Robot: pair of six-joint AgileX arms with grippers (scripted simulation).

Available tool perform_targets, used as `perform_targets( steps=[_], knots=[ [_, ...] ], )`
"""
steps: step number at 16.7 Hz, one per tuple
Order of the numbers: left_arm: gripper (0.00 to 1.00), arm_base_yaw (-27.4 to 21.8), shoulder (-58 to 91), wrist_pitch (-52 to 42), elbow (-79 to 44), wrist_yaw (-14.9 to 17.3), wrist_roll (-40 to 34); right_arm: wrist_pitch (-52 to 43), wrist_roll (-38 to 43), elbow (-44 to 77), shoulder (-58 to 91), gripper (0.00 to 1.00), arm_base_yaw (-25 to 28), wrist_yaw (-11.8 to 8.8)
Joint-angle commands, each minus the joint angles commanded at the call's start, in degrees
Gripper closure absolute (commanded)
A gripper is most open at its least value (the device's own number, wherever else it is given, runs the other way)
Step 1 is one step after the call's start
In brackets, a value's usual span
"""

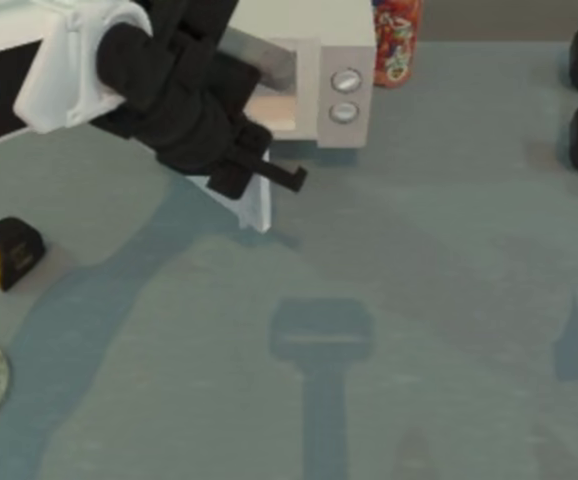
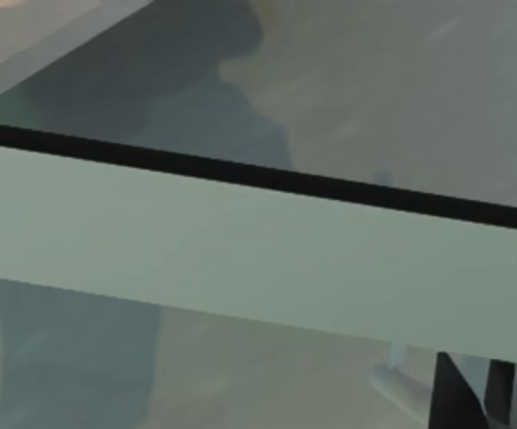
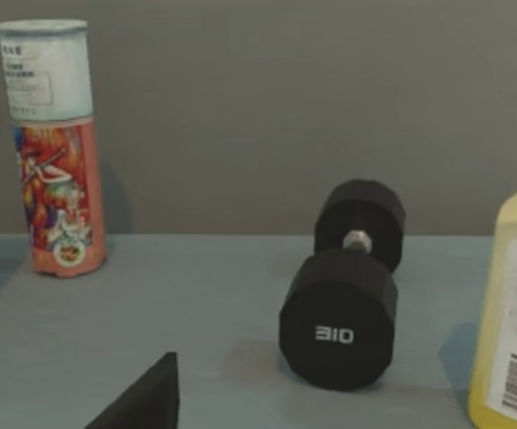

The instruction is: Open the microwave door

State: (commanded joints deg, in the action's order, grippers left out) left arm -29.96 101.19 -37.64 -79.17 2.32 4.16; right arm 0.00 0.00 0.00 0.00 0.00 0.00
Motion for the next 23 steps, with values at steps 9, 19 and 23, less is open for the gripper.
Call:
perform_targets(
  steps=[9,19,23],
  knots=[
    [1.00,1.57,-1.62,-0.26,2.29,2.74,4.50,0.00,0.00,0.00,0.00,0.00,0.00,0.00],
    [1.00,3.23,-3.46,-0.27,3.96,5.07,8.82,0.00,0.00,0.00,0.00,0.00,0.00,0.00],
    [1.00,3.23,-3.46,-0.27,3.96,5.07,8.82,0.00,0.00,0.00,0.00,0.00,0.00,0.00]
  ],
)
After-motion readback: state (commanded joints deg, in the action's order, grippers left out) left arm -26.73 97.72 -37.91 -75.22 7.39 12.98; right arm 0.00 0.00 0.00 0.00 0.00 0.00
